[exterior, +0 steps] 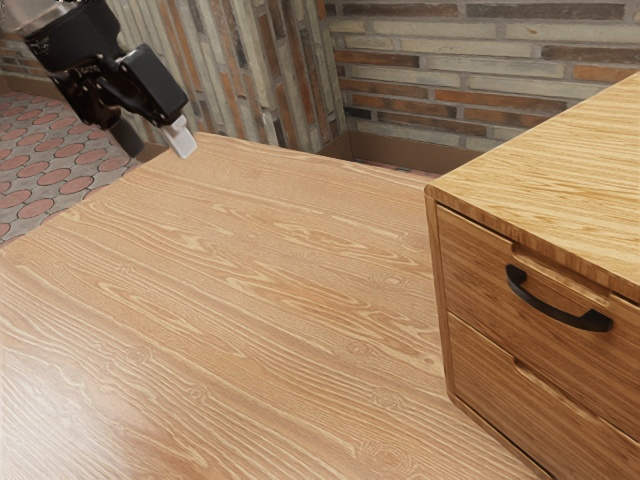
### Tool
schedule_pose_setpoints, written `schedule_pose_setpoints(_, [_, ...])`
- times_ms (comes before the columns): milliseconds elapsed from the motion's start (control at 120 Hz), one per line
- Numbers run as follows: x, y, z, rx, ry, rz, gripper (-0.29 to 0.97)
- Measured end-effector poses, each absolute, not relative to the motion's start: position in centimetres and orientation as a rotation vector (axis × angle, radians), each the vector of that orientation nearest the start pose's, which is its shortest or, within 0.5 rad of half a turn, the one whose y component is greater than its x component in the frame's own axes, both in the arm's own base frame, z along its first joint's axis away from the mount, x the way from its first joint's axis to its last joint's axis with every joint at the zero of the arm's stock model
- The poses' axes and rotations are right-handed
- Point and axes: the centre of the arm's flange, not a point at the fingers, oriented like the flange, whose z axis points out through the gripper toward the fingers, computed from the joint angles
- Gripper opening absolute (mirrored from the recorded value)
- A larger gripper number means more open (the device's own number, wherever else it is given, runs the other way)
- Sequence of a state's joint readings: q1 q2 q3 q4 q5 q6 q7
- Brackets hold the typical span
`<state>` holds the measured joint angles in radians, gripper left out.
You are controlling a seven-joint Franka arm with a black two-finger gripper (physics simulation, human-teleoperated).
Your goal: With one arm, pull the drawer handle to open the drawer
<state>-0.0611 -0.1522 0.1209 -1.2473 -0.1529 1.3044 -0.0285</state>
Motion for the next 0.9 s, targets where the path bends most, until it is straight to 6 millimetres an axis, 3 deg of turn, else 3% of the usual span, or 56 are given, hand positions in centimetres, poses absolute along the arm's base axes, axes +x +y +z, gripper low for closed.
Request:
schedule_pose_setpoints(183, [44.0, -2.8, 81.7, -3.291, 0.087, -0.260, 0.68])
schedule_pose_setpoints(392, [44.1, -3.6, 80.8, -3.294, 0.105, -0.199, 0.68])
schedule_pose_setpoints(525, [43.2, -8.1, 80.7, -3.267, 0.238, -0.169, 0.68])
schedule_pose_setpoints(608, [42.3, -12.2, 80.5, -3.204, 0.327, -0.163, 0.68])
schedule_pose_setpoints(783, [41.6, -19.6, 78.1, -3.122, 0.471, -0.170, 0.68])
schedule_pose_setpoints(833, [41.4, -20.6, 78.3, -3.100, 0.527, -0.217, 0.68])
schedule_pose_setpoints(900, [42.0, -20.2, 78.7, -3.074, 0.589, -0.280, 0.68])
